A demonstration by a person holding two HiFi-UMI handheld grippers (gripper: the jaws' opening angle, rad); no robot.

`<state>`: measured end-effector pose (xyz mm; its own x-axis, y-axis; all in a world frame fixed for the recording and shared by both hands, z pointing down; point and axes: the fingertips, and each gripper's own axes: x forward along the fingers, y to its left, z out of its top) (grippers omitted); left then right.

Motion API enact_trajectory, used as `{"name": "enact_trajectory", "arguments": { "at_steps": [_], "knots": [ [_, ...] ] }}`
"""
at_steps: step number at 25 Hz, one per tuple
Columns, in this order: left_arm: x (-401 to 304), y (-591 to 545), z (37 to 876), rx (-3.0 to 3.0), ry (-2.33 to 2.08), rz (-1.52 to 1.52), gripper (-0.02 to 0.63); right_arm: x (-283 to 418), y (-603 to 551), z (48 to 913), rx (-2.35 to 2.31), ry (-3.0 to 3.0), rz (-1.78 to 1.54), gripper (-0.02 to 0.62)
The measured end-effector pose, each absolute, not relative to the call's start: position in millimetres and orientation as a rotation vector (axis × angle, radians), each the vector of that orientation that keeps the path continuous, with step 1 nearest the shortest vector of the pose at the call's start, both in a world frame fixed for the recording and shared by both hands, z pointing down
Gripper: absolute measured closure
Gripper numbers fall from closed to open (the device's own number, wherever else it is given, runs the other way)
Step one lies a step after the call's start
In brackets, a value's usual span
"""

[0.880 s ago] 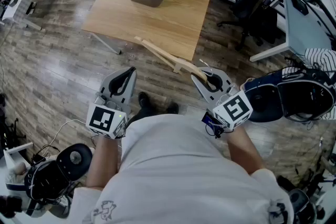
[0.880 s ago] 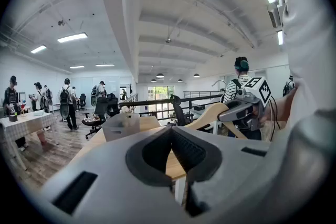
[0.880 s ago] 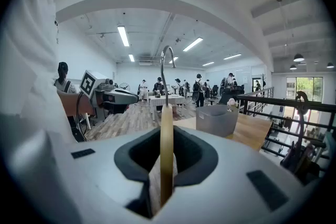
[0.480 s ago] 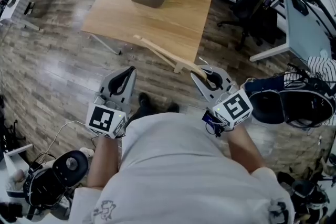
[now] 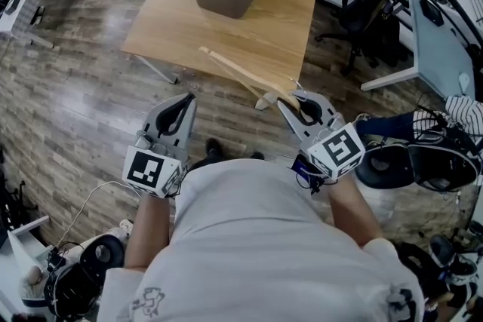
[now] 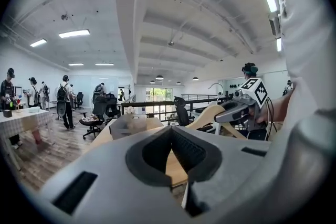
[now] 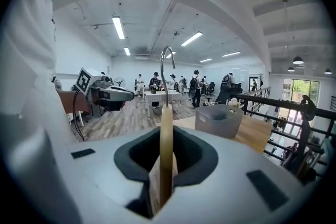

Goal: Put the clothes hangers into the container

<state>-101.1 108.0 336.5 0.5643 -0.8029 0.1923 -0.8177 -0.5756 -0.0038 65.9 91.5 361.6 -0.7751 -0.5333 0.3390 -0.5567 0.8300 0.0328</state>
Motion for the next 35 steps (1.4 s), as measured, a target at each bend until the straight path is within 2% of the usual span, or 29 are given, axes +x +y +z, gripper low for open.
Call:
{"name": "enact_trajectory", "arguments": {
  "at_steps": [7,15,35],
  "knots": [
    [-148,88,329,2.741,-1.334,0.283,0.600,30,64,351,0.906,-2.649,0.097,0.534],
    [-164,71,346,2.723,-1.288,0.286,0.600,21,42,359,0.959,-2.626,0.124,0.534],
    [-90,-48,352,2.623,-1.459,0.308,0.600,90,-96,361,0.754,-2.704,0.053,0.534]
  ]
}}
